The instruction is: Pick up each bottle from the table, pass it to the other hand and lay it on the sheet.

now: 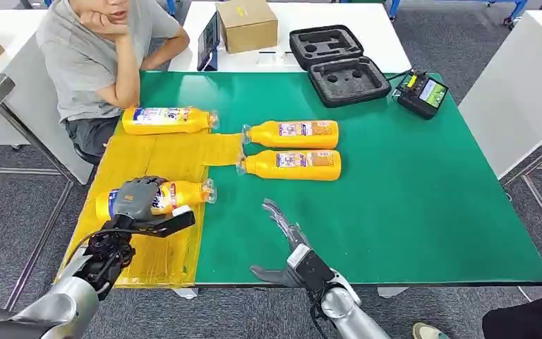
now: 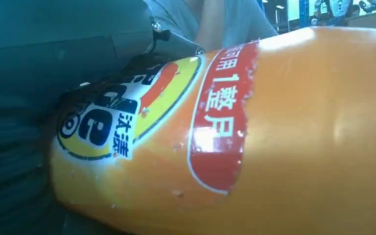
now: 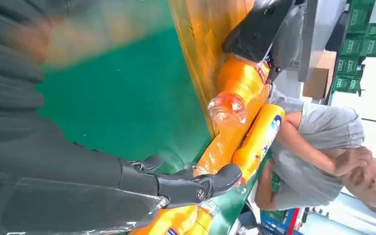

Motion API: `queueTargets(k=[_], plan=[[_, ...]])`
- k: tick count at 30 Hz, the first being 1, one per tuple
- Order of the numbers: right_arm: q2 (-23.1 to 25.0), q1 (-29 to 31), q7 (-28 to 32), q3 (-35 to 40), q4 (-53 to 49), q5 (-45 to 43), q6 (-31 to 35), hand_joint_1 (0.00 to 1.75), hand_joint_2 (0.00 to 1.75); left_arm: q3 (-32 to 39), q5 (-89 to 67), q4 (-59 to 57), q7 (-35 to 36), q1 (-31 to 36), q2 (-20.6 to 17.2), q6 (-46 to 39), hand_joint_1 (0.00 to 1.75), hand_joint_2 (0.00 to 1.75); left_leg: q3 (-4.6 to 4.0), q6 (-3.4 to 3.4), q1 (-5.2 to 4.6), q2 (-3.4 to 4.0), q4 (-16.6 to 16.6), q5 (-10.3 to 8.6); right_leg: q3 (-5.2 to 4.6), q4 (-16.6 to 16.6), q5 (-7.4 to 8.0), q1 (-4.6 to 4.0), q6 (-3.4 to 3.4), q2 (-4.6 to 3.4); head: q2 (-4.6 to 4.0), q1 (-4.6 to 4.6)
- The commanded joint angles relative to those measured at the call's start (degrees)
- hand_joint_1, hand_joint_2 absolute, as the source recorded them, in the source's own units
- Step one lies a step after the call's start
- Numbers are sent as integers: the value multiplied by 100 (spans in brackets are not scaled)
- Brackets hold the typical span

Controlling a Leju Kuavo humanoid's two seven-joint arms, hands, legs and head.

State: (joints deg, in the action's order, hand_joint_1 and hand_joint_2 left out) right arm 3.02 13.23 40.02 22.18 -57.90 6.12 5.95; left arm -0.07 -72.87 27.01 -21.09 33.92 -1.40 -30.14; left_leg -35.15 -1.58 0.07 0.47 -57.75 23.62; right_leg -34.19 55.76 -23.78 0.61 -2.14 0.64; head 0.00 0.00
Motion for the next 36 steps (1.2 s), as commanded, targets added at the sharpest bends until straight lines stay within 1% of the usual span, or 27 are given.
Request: queueTargets(k=[1,2,3,5,6,7,9,13,14,15,16,17,27,29,30,31,32,33,34,35,36], plan=[[44,237,-2,81,360,-23,-7,0,175,-200,122,-556,-68,19,-181,-4,173,175,22,9,2,14,6,7,15,-5,-1,-1,8,-21,0,-2],[44,238,-2,81,360,-19,2,0,175,-218,140,-543,-85,7,-189,-15,173,175,18,6,0,11,6,4,12,-4,0,0,5,-16,0,0],[43,238,-2,82,358,-17,7,0,175,-233,146,-539,-92,1,-197,-19,166,175,26,9,2,16,6,8,17,-5,-2,-1,8,-24,0,0],[33,250,-2,80,353,-18,8,0,175,-302,149,-542,-125,11,-217,26,168,175,20,6,0,13,5,5,13,-3,-1,0,5,-18,0,-2],[27,261,-2,81,358,-17,8,0,175,-342,156,-546,-138,28,-229,52,166,175,29,10,3,18,7,9,21,-5,-3,-1,9,-27,0,0],[25,270,-2,84,362,-12,11,0,175,-376,145,-560,-157,50,-239,97,164,175,21,8,1,14,4,5,14,-2,-1,-1,7,-21,0,0],[22,277,-2,84,362,-13,9,0,175,-429,146,-566,-194,75,-253,125,145,175,19,6,0,12,4,4,13,-2,-1,1,5,-17,0,-2],[3,277,-2,76,348,-14,19,0,175,-483,158,-582,-263,113,-242,216,145,175,20,6,2,10,3,4,15,-3,-1,-1,6,-15,0,0],[-5,268,-2,74,336,-16,18,0,175,-484,187,-574,-297,110,-245,219,141,175,26,8,2,15,6,5,18,-4,-1,-1,8,-22,0,0],[-8,264,-2,71,336,-11,34,0,175,-473,271,-543,-399,100,-237,207,143,175,28,10,3,13,7,6,20,-5,-2,-1,9,-21,0,0],[-23,256,-2,70,329,-11,41,0,175,-472,346,-518,-501,93,-212,222,136,175,23,8,3,13,4,6,17,-4,-1,-1,7,-19,0,0],[-40,254,-2,75,326,-13,39,0,175,-499,403,-495,-610,81,-190,267,141,175,20,5,0,8,5,3,15,-3,-1,2,4,-12,0,-2],[-40,254,-2,75,326,-13,39,0,175,-499,403,-495,-610,81,-190,267,140,175,18,6,0,7,5,2,14,-3,-1,1,5,-11,0,0],[-48,259,-2,91,333,-12,35,0,175,-540,511,-443,-819,51,-183,340,133,175,23,7,1,9,6,4,18,-4,-2,0,7,-14,0,0],[-51,261,-2,96,335,-12,39,0,175,-562,543,-425,-890,46,-181,371,113,175,20,6,1,8,5,3,16,-5,-1,1,5,-12,0,0],[-57,266,-2,102,338,-20,45,0,175,-636,626,-404,-1105,48,-194,543,112,175,25,8,1,9,7,5,21,-6,-2,0,7,-15,0,0],[-57,266,-2,102,338,-20,45,0,175,-636,626,-404,-1105,48,-194,543,91,175,21,7,0,8,6,4,17,-5,-2,1,6,-13,0,-2],[-55,268,-2,92,345,-26,51,0,175,-654,645,-390,-1145,42,-194,573,82,175,27,9,2,9,6,6,22,-6,-3,-1,8,-16,0,-2],[-57,263,-2,93,344,-25,51,0,175,-678,655,-375,-1175,40,-197,599,87,175,21,7,1,7,5,4,18,-5,-2,1,6,-12,0,-2],[-54,272,-2,92,371,-23,43,0,175,-738,670,-359,-1249,23,-201,698,87,175,19,4,-1,0,6,1,16,-4,-2,3,4,-4,0,-2],[-56,275,-2,93,377,-24,43,0,175,-760,695,-346,-1283,18,-210,762,101,175,25,7,1,2,6,4,23,-6,-3,1,7,-8,0,0]])
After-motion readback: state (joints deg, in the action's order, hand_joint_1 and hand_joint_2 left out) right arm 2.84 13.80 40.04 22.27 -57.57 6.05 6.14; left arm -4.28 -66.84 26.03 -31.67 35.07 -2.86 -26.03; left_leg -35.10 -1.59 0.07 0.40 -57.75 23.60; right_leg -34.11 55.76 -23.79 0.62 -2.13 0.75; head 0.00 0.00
